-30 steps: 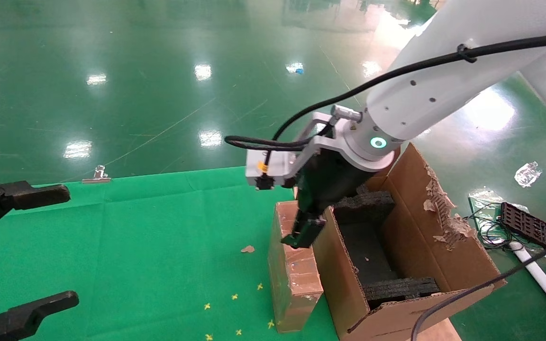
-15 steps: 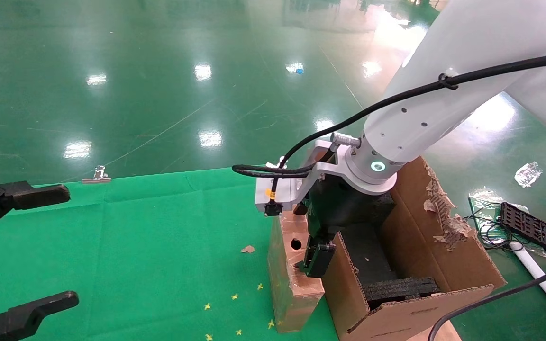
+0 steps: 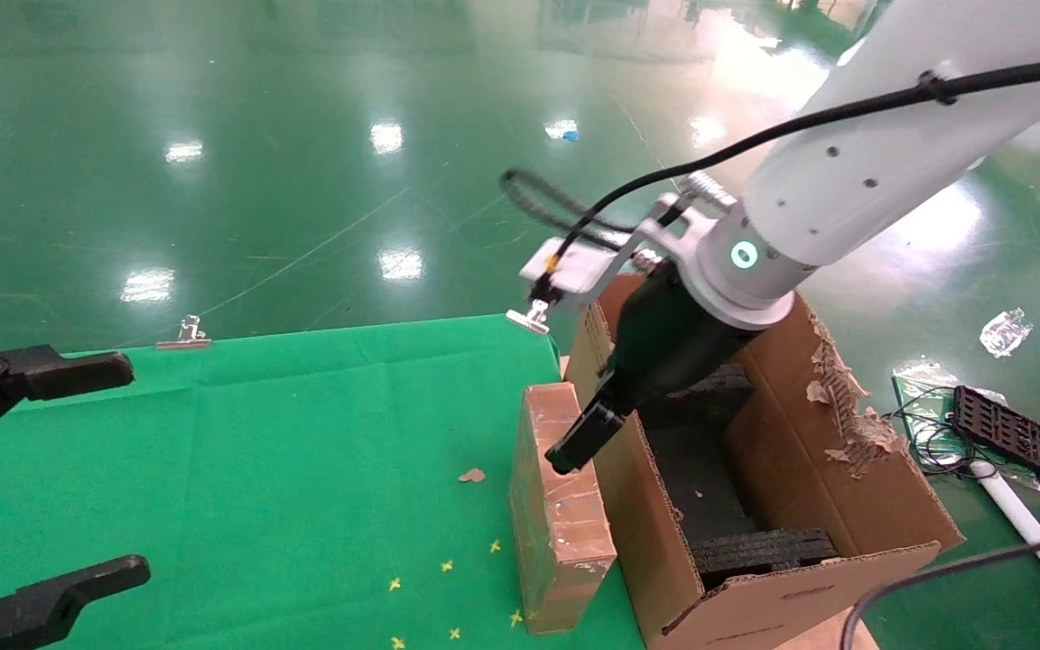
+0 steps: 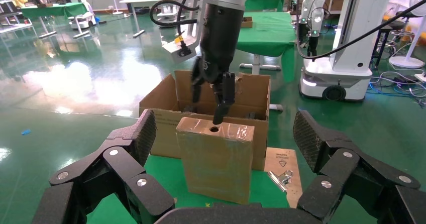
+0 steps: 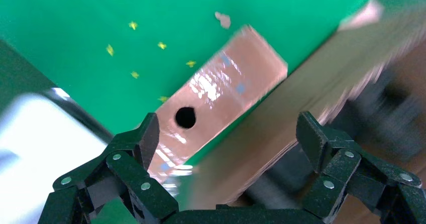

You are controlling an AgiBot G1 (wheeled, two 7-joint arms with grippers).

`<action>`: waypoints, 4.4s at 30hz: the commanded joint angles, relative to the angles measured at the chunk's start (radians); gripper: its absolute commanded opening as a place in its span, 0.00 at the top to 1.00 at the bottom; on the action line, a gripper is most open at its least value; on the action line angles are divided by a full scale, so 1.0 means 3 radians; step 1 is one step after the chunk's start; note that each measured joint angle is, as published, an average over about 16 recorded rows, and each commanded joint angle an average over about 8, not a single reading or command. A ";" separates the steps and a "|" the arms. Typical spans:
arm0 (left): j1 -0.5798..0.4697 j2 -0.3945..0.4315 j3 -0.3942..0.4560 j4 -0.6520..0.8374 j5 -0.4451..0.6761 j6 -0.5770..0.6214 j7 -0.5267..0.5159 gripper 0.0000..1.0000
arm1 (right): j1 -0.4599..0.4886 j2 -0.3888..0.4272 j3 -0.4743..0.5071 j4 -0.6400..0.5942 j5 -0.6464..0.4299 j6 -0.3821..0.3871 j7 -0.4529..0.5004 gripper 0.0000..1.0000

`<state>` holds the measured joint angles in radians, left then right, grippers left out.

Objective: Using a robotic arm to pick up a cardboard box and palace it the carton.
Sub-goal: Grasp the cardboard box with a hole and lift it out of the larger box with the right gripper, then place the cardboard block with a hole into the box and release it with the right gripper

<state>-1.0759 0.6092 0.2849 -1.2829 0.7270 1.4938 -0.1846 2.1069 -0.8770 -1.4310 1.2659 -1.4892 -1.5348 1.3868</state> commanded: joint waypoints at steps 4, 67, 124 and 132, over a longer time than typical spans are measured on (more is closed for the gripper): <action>0.0000 0.0000 0.0001 0.0000 -0.0001 -0.0001 0.0001 0.00 | -0.0042 0.0011 0.0000 -0.0339 0.0231 -0.0056 0.0641 0.00; -0.0003 -0.0006 0.0015 0.0000 -0.0010 -0.0007 0.0008 1.00 | -0.0142 0.0279 0.0094 -0.0459 0.0399 0.0547 0.0419 1.00; -0.0006 -0.0011 0.0027 0.0000 -0.0018 -0.0012 0.0013 0.00 | -0.0774 0.0831 -0.0138 -0.2278 -0.0221 0.0997 -0.0663 1.00; -0.0006 -0.0012 0.0028 0.0000 -0.0020 -0.0012 0.0014 0.00 | -0.1207 0.0646 -0.0092 -0.2657 -0.0046 0.1397 -0.0892 1.00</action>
<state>-1.0777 0.6057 0.2935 -1.2828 0.7211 1.4901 -0.1804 1.7527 -0.6827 -1.4572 0.4724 -1.5035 -1.1219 1.1169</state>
